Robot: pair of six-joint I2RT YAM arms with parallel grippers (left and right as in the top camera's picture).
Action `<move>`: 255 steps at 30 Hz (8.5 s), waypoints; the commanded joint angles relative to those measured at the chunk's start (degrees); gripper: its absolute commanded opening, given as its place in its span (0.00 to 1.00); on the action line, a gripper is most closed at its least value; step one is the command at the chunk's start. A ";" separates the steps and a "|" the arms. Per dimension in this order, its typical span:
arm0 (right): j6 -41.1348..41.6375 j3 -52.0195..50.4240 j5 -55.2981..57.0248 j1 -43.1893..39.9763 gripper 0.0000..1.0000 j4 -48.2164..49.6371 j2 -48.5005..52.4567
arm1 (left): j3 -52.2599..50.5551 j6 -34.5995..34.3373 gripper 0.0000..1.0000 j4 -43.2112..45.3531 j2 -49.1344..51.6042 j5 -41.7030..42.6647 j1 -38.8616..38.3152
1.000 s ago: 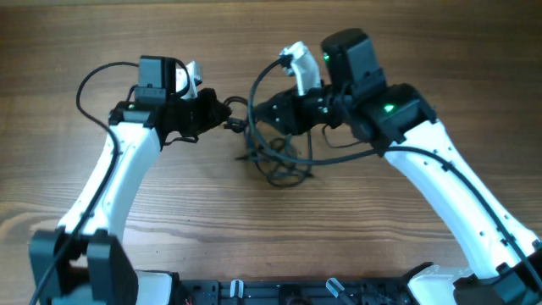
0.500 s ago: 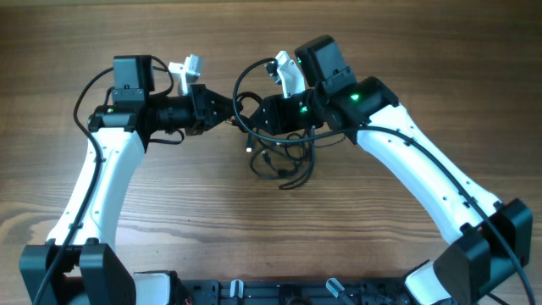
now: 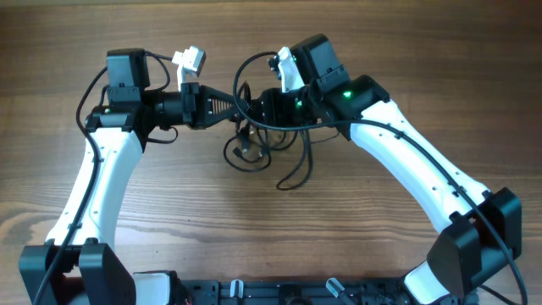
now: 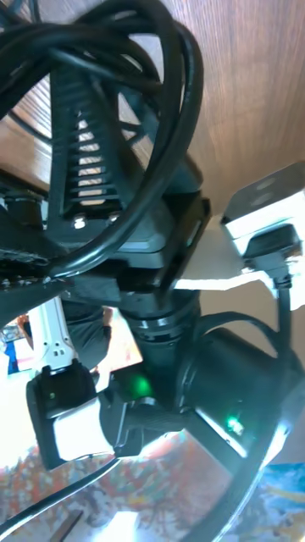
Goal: Untangle cables
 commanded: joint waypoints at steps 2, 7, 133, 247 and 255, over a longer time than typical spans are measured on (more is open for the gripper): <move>1.86 0.28 -3.74 -1.57 0.36 2.51 0.85 | 0.11 3.08 0.04 0.35 -1.16 2.97 0.09; 1.73 0.28 -8.46 -1.95 0.36 4.24 0.83 | 0.11 3.06 0.04 0.33 -1.16 0.09 0.07; -16.76 3.85 -1.84 -12.15 0.18 -15.52 0.17 | 1.84 13.33 0.04 -16.28 -3.54 -50.99 -5.44; -13.38 7.96 15.02 -18.12 1.00 -22.86 -5.92 | 13.60 30.05 0.62 -18.86 20.02 -45.33 -17.77; -13.38 7.96 15.04 -18.12 0.99 -22.91 -5.92 | 13.03 36.09 0.52 -20.65 20.13 -43.52 -23.37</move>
